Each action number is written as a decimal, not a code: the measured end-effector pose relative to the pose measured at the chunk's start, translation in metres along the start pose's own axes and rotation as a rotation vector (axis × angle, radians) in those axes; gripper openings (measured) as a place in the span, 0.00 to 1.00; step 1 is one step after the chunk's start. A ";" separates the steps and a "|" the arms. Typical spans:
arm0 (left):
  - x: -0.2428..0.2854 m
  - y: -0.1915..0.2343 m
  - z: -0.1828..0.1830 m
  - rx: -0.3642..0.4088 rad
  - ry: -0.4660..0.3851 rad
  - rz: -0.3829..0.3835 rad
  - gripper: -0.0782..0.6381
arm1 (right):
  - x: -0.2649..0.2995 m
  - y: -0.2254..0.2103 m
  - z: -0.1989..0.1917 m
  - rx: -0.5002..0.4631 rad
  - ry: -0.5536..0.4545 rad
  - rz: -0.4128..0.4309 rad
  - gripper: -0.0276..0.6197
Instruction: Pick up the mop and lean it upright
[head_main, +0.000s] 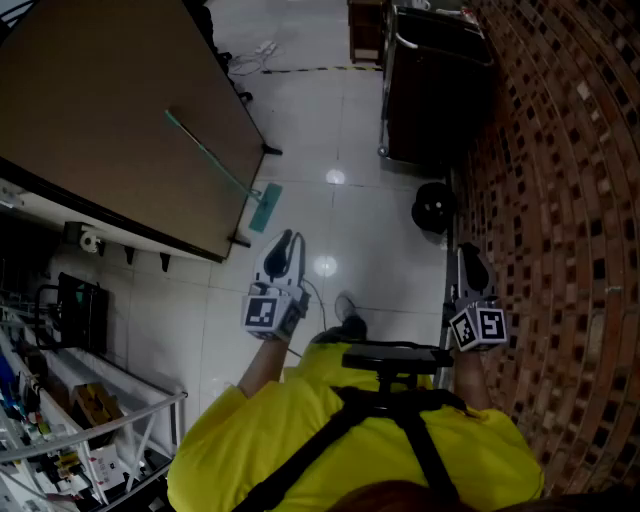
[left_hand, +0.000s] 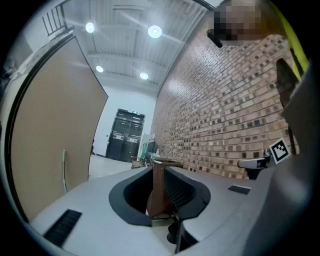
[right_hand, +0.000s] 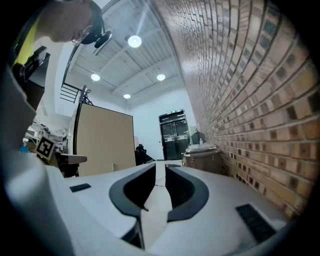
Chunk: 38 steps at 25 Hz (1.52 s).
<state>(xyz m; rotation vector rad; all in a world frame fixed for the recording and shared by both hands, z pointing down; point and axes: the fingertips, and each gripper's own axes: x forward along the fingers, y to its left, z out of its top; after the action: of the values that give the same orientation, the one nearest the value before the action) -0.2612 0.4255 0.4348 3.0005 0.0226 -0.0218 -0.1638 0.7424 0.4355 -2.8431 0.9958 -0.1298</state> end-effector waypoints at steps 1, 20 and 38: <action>0.011 0.006 0.001 -0.003 0.006 -0.007 0.19 | 0.015 -0.003 0.008 0.001 -0.013 -0.006 0.14; 0.175 0.215 0.007 -0.032 0.024 0.517 0.19 | 0.435 0.040 -0.017 0.009 0.131 0.532 0.19; 0.159 0.427 0.018 -0.088 -0.062 1.073 0.19 | 0.714 0.332 -0.075 -0.124 0.296 1.112 0.24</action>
<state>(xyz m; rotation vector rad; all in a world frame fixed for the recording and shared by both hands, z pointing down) -0.0961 0.0025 0.4742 2.5230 -1.4875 0.0012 0.1791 0.0313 0.4884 -1.9559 2.4966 -0.3674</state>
